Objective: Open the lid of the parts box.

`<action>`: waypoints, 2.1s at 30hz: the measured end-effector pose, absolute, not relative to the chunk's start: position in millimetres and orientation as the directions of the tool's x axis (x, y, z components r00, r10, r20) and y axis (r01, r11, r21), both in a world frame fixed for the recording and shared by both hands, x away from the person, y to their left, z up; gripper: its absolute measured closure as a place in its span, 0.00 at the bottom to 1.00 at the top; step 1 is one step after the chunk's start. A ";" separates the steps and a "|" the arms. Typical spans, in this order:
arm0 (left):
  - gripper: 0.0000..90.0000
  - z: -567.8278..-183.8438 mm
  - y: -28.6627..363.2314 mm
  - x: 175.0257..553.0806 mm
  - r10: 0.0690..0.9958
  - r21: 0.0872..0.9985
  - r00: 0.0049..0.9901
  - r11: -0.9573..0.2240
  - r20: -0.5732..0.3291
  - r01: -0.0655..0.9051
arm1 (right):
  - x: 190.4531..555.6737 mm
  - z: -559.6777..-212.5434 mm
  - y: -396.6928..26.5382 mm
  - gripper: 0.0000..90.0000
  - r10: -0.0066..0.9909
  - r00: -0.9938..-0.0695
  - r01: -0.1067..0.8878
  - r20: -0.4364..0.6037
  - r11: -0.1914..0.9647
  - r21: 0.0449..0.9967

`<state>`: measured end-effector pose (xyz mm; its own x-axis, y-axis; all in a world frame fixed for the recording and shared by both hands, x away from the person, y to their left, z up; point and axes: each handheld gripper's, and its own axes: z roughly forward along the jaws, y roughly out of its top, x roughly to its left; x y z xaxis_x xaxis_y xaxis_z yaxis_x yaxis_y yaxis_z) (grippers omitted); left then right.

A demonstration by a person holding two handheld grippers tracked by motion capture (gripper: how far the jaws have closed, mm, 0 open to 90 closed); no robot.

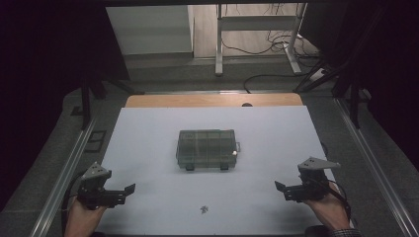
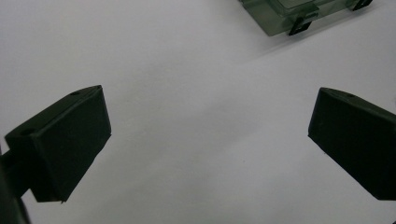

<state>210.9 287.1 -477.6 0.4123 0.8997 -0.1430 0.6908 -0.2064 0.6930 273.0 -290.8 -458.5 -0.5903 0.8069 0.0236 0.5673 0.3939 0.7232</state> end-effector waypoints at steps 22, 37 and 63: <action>0.00 -479.6 268.5 232.9 0.862 0.699 0.479 -0.240 -0.165 0.673 | 286.0 -456.2 -277.5 0.00 0.785 -0.618 0.528 0.028 0.388 0.756; 0.00 -481.5 252.0 246.7 0.837 0.714 0.525 -0.272 -0.156 0.645 | 291.5 -458.0 -264.7 0.00 0.760 -0.650 0.507 0.018 0.416 0.755; 0.00 -481.5 223.2 271.5 0.805 0.712 0.581 -0.337 -0.122 0.616 | 309.9 -460.6 -235.8 0.00 0.748 -0.662 0.547 0.046 0.441 0.711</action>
<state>271.5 223.2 -481.5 0.5812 0.8046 -0.1219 0.6160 -0.3371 0.7119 309.9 -235.8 -460.6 -0.6625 0.7477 0.0459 0.5472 0.4412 0.7112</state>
